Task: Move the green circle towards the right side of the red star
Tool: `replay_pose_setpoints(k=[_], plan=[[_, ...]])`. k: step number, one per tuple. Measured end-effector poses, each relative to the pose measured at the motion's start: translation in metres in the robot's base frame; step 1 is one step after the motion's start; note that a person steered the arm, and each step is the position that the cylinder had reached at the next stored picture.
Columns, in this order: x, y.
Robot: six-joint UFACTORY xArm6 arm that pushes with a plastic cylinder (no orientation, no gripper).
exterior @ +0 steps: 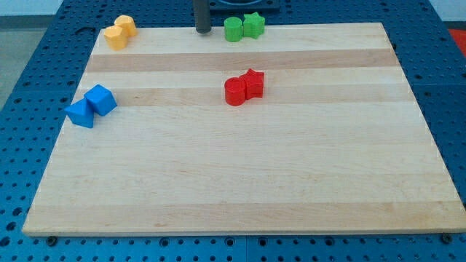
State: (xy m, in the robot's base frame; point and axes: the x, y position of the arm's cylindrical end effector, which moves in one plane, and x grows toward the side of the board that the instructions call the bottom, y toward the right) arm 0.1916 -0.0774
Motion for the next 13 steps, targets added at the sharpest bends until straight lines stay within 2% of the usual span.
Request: replay_pose_setpoints(k=[1,2,3,4,5,7,8,10,11,12,13], plan=[[0.001,0.045],[0.064,0.074],[0.086,0.046],[0.056,-0.007],[0.002,-0.036],[0.0,-0.03],[0.001,-0.011],[0.005,0.088],[0.095,0.151],[0.097,0.146],[0.054,0.125]])
